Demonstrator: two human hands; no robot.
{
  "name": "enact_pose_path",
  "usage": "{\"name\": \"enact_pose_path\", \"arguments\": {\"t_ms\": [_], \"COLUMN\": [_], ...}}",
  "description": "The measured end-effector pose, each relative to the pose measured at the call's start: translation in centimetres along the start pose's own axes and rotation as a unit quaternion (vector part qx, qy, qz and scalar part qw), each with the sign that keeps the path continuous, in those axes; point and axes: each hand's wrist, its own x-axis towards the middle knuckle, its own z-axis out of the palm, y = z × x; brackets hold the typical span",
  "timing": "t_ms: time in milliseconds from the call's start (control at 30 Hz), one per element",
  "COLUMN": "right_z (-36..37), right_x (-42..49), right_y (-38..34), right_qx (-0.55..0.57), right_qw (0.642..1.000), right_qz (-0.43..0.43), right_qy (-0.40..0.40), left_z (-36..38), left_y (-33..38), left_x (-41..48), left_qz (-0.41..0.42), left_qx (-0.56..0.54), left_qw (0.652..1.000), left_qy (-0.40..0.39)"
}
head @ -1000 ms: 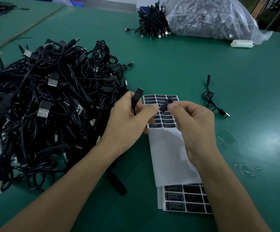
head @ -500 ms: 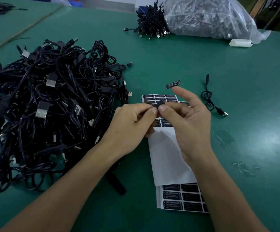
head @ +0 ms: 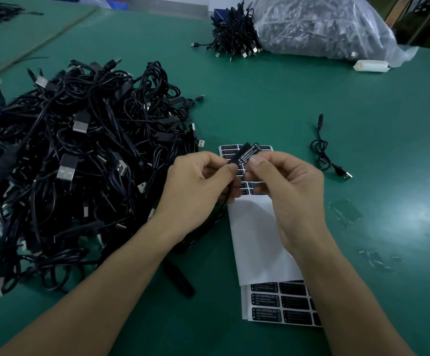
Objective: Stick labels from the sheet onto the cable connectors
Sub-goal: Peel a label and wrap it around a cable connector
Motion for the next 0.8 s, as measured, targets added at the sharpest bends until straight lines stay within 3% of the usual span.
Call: {"name": "enact_pose_path", "arguments": {"t_ms": [367,800], "right_z": [0.02,-0.08], "right_x": [0.10,0.10], "right_y": [0.07,0.05], "right_qx": [-0.018,-0.042], "right_qw": [1.000,0.998], "right_qz": [-0.002,-0.024], "right_qy": [-0.008,-0.036], "left_z": [-0.17,-0.22], "left_y": [-0.12,-0.01], "left_x": [0.09,-0.08], "left_qz": [-0.014,-0.004], "left_qx": [-0.033,-0.021], "left_qw": [0.997,0.998], "left_qy": [-0.064,-0.064]}}
